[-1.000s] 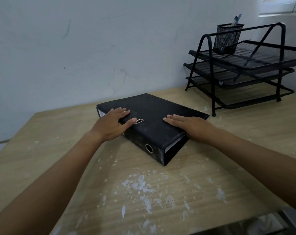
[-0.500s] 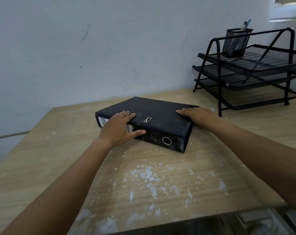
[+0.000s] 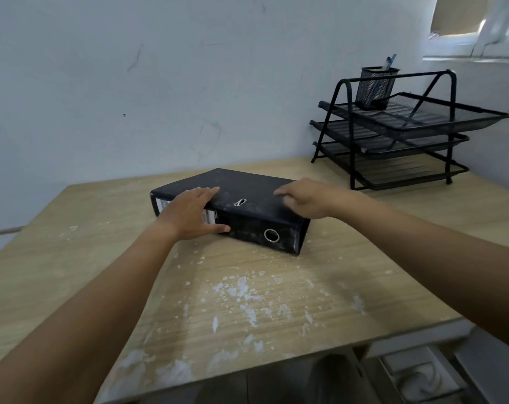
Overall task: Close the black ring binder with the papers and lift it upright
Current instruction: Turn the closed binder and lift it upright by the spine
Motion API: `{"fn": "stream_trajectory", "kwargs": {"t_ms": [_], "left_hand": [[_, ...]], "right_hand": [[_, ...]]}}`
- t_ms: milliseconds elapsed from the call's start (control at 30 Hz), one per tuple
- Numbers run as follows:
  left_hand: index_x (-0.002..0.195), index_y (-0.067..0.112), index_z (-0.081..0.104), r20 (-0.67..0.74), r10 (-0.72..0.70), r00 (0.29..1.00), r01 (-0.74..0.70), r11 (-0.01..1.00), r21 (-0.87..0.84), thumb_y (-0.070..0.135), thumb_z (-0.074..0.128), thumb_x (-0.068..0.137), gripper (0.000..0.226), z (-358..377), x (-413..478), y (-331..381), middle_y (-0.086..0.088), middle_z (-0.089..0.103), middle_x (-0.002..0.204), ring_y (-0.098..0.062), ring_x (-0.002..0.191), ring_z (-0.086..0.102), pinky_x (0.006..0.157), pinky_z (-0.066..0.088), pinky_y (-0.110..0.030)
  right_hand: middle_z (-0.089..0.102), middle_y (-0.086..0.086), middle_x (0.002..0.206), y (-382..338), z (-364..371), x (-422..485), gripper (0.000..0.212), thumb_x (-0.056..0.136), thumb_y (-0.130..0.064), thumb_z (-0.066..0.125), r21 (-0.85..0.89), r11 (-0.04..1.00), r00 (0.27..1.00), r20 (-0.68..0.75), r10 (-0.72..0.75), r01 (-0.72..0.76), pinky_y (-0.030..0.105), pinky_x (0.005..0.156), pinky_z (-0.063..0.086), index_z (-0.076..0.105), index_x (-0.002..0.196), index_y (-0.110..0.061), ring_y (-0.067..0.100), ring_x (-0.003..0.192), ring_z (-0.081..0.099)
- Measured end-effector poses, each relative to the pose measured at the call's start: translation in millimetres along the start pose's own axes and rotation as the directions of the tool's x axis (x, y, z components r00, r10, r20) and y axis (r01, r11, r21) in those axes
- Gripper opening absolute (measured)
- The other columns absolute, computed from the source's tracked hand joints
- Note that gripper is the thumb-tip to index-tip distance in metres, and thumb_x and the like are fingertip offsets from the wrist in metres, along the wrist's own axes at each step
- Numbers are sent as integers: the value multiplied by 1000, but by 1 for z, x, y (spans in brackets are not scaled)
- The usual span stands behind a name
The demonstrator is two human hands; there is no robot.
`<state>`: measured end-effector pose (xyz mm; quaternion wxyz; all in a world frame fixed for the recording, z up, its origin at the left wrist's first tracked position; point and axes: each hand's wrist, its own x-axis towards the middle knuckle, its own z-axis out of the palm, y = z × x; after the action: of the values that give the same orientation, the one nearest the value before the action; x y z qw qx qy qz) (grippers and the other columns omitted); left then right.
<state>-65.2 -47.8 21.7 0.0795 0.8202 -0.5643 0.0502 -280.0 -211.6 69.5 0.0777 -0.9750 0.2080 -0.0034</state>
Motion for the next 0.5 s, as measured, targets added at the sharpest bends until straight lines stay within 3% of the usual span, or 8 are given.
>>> {"fn": "stream_trajectory", "kwargs": {"t_ms": [100,167,233,367,500], "left_hand": [[148,19,26,16,-2,1000,2,999,35,73,59,69,102,1,2,-1,-3,29,156,-20,144,24,119,18,-37],[148,19,27,25,-5,1000,3,999,47,74,59,68,103,2,4,-3,-4,28,156,-20,145,23,119,17,-37],[148,20,26,31,0,1000,-1,999,50,75,60,66,105,3,6,-6,-4,29,156,-20,145,23,119,18,-38],[149,24,21,30,14,999,-15,1000,28,76,66,58,114,3,9,-14,-1,38,150,-22,139,33,115,27,-38],[148,23,24,32,-5,999,4,999,38,74,71,54,118,0,13,-30,-1,36,151,-21,139,33,114,27,-36]], "right_hand": [[48,6,147,-27,3,-2,63,96,-57,38,6,1000,999,51,5,-5,38,109,35,45,142,-14,28,138,41],[51,7,143,-37,13,0,75,87,-69,43,-74,996,996,75,50,-45,43,101,42,42,141,-16,30,131,48],[53,7,134,-42,26,5,79,82,-73,48,-162,984,994,67,89,-77,44,90,46,42,136,-16,31,122,52],[42,13,144,-45,49,12,103,73,-76,58,-208,967,989,-16,148,-149,61,101,39,24,149,-16,40,131,42],[43,13,143,-41,58,16,102,73,-75,58,-228,962,987,-82,135,-151,61,100,41,23,149,-17,40,128,44]]}}
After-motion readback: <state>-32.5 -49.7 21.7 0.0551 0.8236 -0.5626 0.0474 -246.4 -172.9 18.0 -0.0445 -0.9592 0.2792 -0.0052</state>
